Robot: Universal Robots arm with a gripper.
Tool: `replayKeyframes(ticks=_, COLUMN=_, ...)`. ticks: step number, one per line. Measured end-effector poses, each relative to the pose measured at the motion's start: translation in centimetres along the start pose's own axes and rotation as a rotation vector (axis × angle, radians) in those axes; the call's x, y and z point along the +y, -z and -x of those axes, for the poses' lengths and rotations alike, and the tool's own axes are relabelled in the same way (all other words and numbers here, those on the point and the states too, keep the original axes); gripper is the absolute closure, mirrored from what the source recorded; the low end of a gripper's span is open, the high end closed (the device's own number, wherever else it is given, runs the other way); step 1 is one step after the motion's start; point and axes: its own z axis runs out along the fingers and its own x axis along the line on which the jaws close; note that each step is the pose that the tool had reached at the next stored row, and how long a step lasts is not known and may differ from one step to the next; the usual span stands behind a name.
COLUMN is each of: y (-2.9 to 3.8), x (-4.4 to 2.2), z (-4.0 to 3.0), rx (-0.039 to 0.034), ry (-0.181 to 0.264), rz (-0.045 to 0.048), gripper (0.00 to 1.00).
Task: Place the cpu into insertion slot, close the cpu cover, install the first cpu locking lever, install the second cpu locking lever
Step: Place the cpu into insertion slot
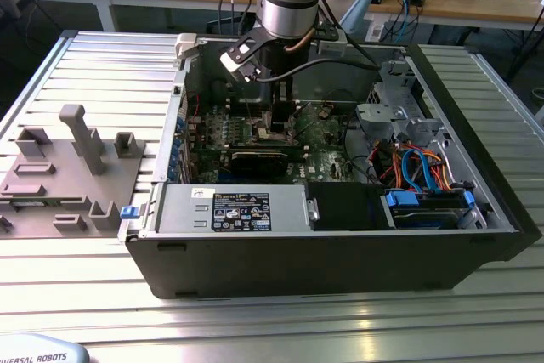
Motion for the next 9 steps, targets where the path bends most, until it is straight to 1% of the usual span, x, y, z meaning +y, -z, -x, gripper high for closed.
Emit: replayKeyframes(ticks=9, y=-0.04, x=0.00, z=0.00, rx=0.0000, ry=-0.004, rz=-0.0001, gripper=0.46)
